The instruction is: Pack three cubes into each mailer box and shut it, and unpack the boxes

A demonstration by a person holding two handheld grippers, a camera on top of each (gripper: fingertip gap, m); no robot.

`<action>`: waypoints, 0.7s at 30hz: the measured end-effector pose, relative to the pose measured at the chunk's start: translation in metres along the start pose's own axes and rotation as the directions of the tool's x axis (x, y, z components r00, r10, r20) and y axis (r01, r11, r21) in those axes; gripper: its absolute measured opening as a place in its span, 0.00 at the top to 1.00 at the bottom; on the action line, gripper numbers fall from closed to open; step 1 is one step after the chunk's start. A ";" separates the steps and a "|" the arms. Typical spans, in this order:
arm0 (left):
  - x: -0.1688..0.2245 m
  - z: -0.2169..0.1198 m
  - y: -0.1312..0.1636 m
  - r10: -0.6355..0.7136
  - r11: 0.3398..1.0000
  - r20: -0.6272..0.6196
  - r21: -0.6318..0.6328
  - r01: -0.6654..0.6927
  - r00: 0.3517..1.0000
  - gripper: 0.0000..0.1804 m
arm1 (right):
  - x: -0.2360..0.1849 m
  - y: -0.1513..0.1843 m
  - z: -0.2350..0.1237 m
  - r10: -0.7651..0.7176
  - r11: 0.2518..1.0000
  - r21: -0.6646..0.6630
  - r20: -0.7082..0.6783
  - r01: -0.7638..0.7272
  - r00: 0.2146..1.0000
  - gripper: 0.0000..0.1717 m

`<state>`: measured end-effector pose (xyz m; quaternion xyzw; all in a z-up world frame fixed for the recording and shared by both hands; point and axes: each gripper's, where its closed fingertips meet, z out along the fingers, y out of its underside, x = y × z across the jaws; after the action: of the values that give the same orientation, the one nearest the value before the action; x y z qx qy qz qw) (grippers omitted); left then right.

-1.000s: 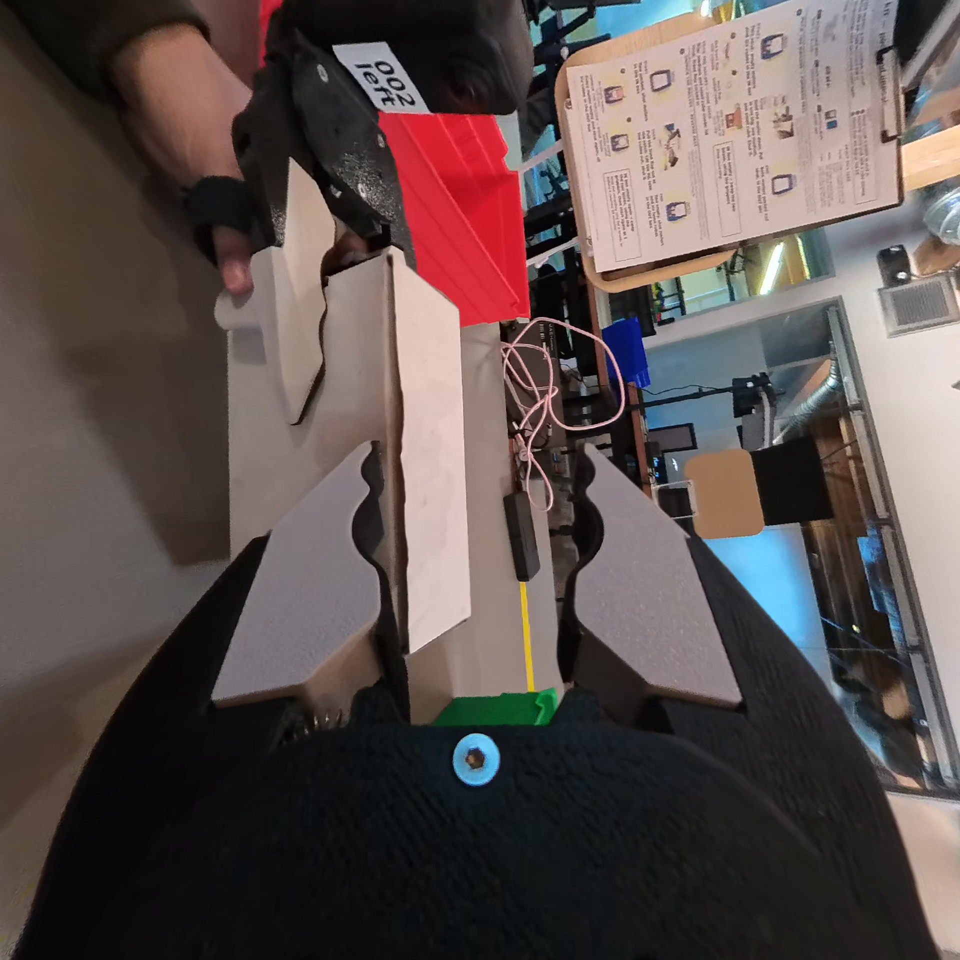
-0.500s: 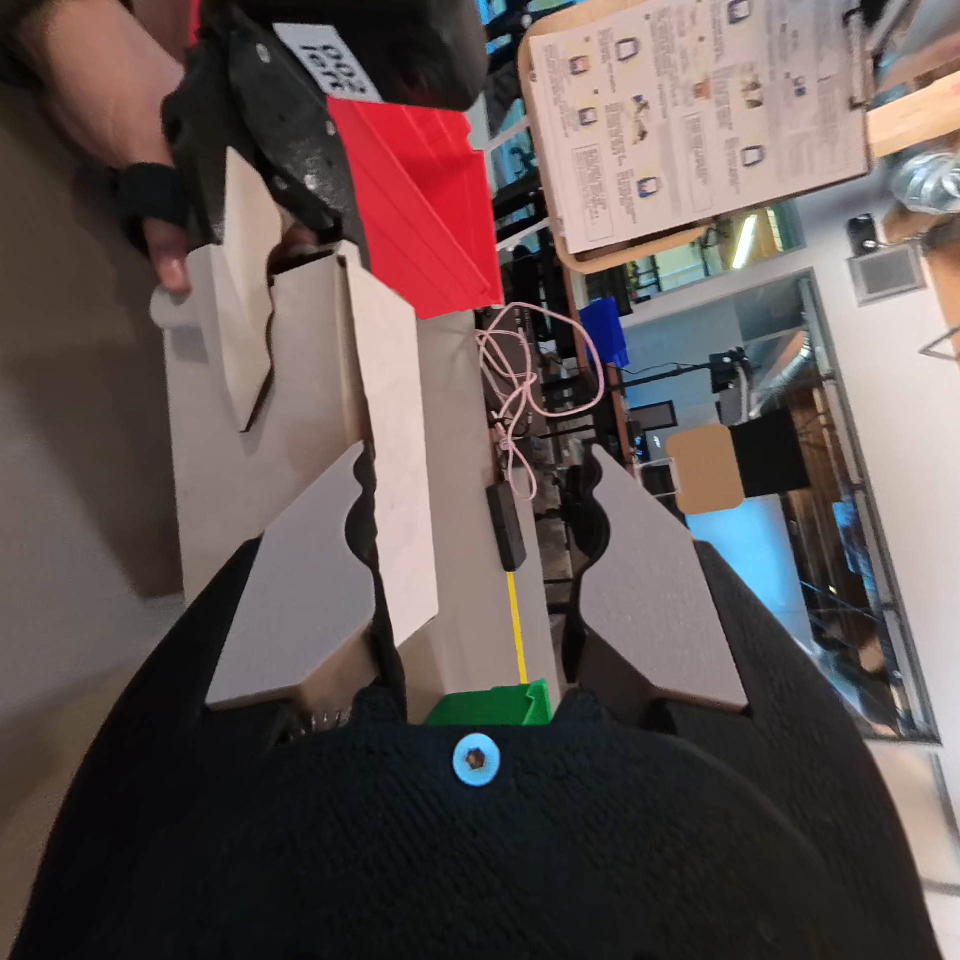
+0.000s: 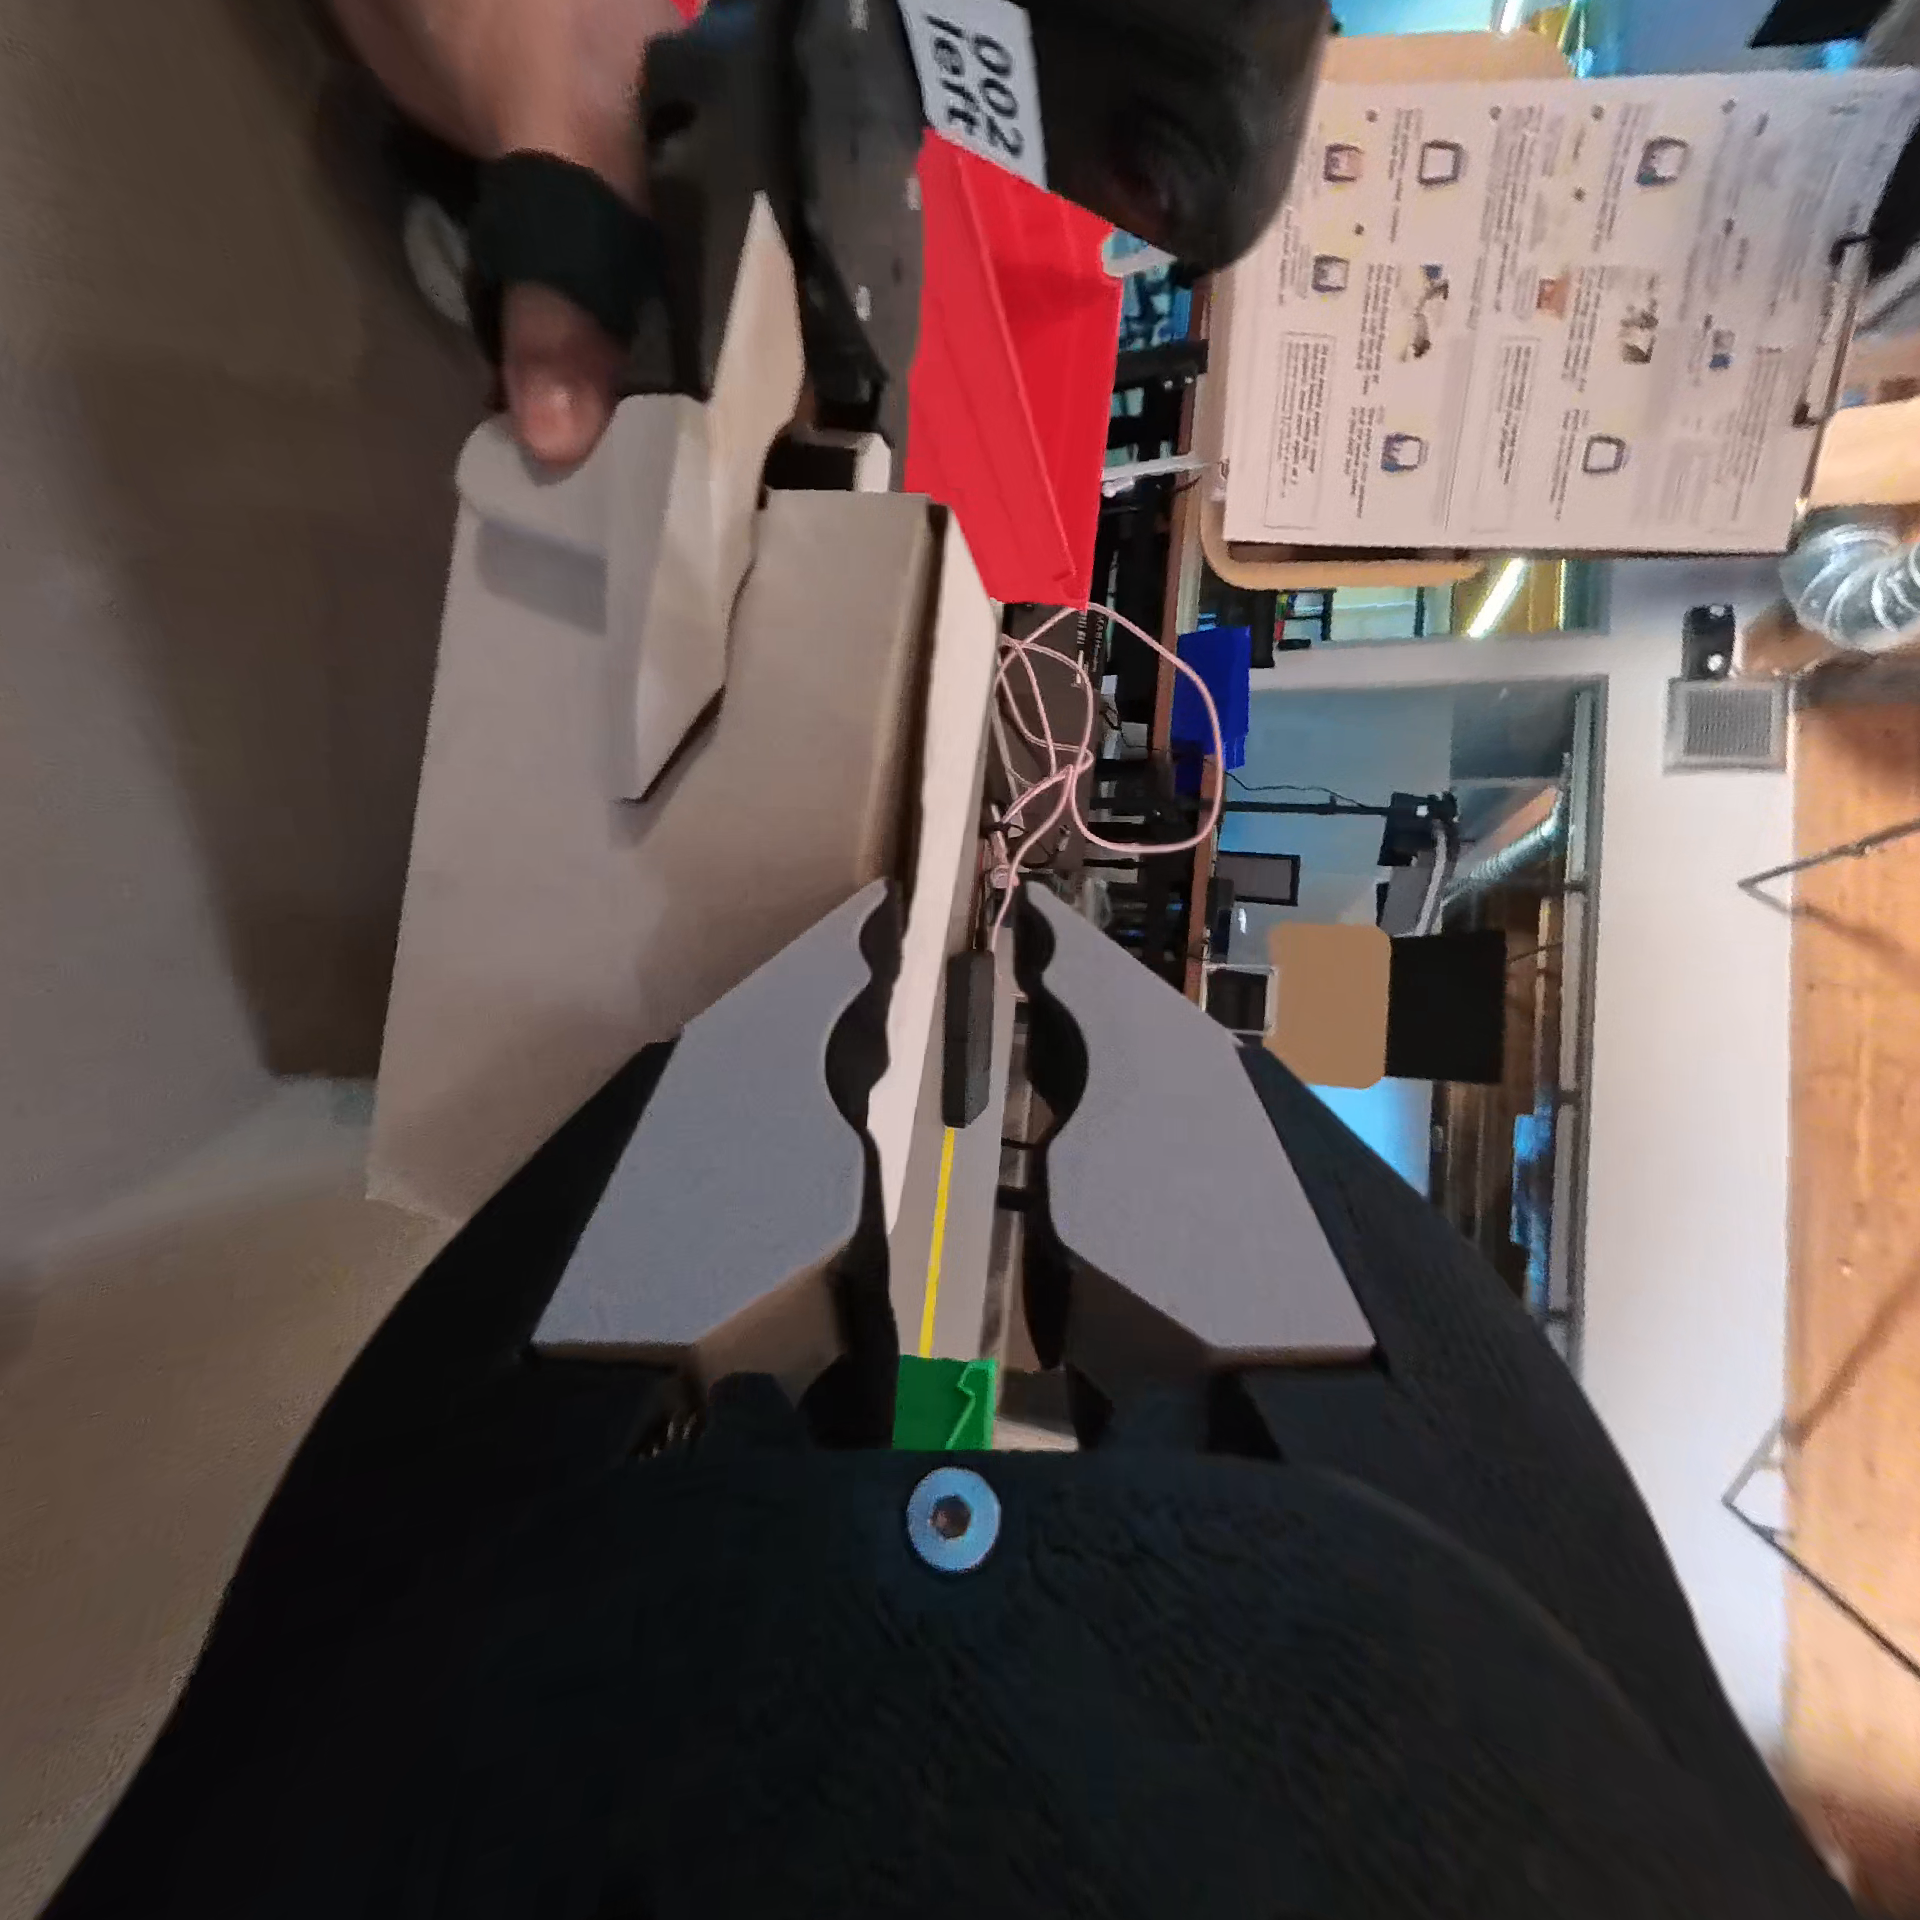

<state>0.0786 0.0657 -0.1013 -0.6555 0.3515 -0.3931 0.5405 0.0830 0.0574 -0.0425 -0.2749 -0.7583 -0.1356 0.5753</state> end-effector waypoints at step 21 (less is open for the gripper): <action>0.008 0.003 0.003 0.496 0.868 0.104 -0.076 -0.491 0.862 0.59 | -0.003 0.008 -0.006 0.081 0.996 -0.044 0.095 -0.077 0.992 1.00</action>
<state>0.0849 0.0594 -0.1032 -0.5787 0.4833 -0.1933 0.6279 0.0931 0.0599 -0.0440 -0.3227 -0.7708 -0.1146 0.5372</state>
